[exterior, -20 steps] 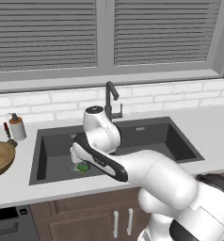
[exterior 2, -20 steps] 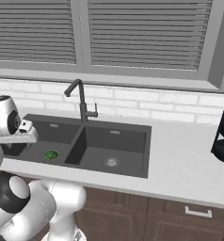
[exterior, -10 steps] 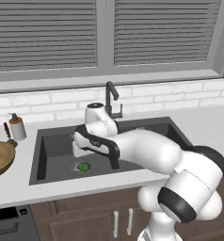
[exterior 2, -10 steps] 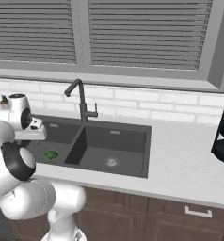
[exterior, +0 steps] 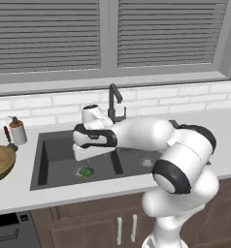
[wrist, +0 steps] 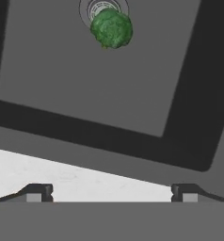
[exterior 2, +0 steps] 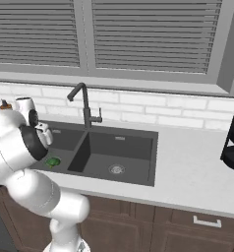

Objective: Pick the broccoli from the sink and place it in the bowl. Then pick the bowl and place it in the microwave. Then close the microwave door and press the start button.

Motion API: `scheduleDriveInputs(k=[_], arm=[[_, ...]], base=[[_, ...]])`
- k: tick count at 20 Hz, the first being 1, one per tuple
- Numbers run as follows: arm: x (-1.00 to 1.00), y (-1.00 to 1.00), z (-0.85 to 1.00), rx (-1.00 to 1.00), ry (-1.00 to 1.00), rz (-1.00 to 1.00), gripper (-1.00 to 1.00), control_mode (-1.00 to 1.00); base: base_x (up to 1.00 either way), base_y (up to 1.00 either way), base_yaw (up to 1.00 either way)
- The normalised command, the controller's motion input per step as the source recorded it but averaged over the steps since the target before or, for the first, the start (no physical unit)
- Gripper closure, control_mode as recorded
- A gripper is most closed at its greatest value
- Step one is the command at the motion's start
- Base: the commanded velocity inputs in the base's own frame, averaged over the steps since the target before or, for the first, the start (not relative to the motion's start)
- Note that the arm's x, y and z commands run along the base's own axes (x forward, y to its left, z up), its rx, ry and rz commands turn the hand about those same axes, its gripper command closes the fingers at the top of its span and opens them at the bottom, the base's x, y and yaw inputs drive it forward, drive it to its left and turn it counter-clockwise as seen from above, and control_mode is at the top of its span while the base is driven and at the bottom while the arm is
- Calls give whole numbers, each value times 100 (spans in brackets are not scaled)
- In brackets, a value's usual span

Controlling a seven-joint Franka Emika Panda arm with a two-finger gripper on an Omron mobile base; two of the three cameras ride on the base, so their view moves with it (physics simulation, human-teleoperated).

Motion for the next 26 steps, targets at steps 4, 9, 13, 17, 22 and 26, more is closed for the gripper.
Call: scheduleDriveInputs(k=[4,9,13,17,22,26], arm=[[1,1,-41,-1,-2,0,-100,-100],[10,4,-32,-1,0,0,-100,-100],[14,3,-24,-6,0,0,-100,-100],[8,0,-24,-7,0,0,-100,-100],[8,0,-16,-4,0,0,-100,-100],[8,0,-12,0,1,0,-100,-100]], base=[[0,0,0],[0,0,0],[0,0,0],[0,0,0],[0,0,0],[0,0,0]])
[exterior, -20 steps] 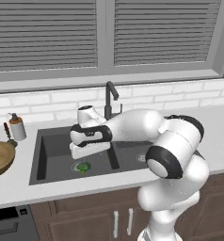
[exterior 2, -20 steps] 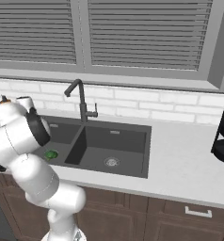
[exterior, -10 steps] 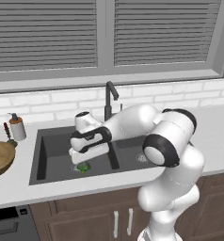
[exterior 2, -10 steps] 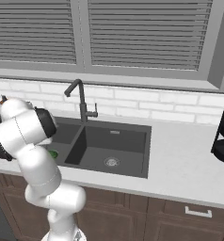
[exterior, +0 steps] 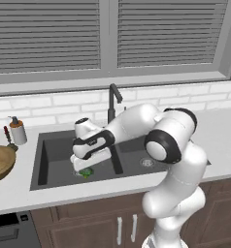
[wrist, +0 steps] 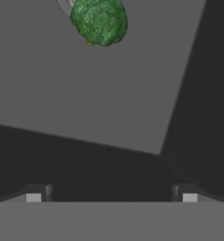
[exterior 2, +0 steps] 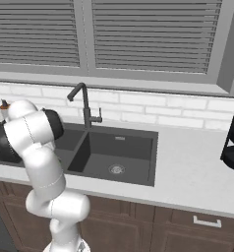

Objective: Pick the broccoli from the sink and place it in the bowl. Then pick the bowl and place it in the microwave. Then close the microwave door and press the start button.

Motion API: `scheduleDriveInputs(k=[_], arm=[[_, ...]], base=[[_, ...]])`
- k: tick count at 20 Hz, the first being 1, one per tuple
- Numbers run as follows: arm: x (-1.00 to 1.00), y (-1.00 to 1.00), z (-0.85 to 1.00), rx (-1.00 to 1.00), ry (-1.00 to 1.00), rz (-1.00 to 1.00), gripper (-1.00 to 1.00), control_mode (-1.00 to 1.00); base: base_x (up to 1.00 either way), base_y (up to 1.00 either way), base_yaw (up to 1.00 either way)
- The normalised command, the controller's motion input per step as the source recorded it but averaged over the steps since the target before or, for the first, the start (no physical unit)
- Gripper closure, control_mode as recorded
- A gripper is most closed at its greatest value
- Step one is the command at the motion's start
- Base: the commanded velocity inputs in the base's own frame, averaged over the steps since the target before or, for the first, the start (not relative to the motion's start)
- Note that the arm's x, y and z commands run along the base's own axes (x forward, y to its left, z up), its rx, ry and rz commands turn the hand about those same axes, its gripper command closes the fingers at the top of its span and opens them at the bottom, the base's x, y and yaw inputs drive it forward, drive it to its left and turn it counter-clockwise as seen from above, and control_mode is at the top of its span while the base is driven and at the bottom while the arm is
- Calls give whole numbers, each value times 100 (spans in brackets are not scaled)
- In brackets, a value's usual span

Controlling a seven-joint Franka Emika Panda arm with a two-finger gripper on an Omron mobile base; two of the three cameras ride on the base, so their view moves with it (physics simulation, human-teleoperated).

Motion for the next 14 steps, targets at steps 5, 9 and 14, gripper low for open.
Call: scheduleDriveInputs(k=[5,9,14], arm=[[8,0,-20,-1,0,0,-100,-100],[20,0,-16,-2,0,0,-100,-100],[15,0,-24,-1,-1,0,-100,-100]], base=[[0,0,0],[0,0,0],[0,0,0]])
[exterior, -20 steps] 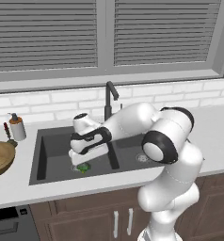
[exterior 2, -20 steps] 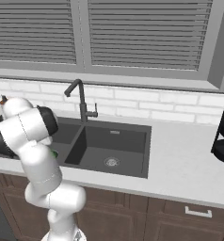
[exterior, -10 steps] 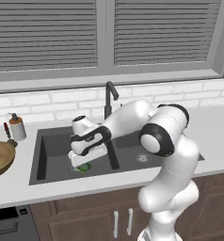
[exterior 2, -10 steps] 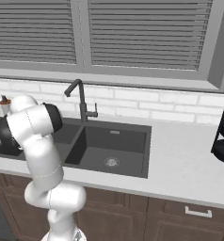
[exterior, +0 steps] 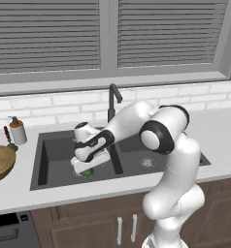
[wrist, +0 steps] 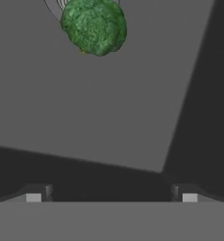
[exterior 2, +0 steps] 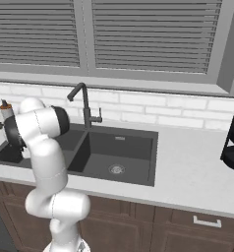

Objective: Pick the broccoli from the sink and place it in the bowl. Then pick the bowl and place it in the microwave. Then close the microwave door and press the start button.

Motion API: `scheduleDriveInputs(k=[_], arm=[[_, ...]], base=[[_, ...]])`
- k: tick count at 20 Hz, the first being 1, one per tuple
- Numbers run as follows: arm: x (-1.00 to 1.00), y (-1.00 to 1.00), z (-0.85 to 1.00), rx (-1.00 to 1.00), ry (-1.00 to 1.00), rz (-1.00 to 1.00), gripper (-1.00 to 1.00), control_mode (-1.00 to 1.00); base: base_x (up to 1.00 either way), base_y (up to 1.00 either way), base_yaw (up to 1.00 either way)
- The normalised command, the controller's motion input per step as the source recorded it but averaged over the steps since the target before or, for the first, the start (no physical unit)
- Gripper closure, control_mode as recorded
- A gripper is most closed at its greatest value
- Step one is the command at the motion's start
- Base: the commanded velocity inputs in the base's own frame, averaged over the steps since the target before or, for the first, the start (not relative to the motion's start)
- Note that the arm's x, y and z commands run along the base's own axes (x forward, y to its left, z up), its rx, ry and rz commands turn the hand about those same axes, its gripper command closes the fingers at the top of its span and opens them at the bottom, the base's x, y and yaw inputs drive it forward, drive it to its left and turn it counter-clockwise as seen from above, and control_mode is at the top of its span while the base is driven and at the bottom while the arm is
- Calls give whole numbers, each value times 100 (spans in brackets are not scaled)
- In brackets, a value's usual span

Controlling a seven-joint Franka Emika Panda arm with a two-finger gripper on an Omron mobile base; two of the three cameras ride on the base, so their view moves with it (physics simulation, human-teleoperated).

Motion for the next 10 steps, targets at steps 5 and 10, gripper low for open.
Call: scheduleDriveInputs(k=[5,10], arm=[[17,0,-18,0,-1,0,-100,-100],[22,3,-14,-3,-4,0,-100,-100]], base=[[0,0,0],[0,0,0]])
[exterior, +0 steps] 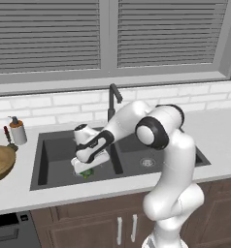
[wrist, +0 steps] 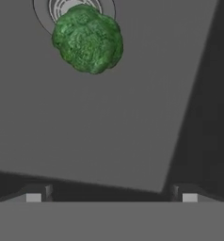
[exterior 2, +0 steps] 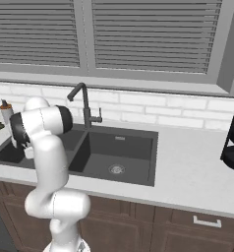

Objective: Pick the broccoli from the sink and place it in the bowl. Then pick the bowl and place it in the microwave. Then close the microwave door and press the start button.

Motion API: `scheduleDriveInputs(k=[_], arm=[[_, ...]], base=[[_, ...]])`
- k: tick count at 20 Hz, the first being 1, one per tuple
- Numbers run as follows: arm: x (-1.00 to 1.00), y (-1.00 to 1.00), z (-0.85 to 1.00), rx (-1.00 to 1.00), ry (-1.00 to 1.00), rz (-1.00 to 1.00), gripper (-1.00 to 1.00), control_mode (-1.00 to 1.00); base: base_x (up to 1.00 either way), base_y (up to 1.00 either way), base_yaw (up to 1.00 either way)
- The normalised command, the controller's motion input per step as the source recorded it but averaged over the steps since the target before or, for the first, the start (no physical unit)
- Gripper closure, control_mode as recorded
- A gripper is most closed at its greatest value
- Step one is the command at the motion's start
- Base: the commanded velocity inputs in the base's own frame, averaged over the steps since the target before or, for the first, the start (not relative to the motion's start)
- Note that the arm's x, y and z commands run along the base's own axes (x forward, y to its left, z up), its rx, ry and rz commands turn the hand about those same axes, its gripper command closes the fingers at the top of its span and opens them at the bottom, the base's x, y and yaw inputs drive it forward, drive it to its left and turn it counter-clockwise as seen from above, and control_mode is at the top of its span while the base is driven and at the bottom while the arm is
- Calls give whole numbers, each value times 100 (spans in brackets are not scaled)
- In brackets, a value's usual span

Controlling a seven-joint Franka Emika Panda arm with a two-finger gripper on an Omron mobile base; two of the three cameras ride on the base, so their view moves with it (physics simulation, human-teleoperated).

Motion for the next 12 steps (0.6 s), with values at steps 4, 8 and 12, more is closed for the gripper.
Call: scheduleDriveInputs(k=[4,8,12], arm=[[24,14,-16,-3,-1,0,-100,-100],[18,4,-16,0,0,0,-100,-100],[20,0,-16,0,0,0,-100,-100]], base=[[0,0,0],[0,0,0],[0,0,0]])
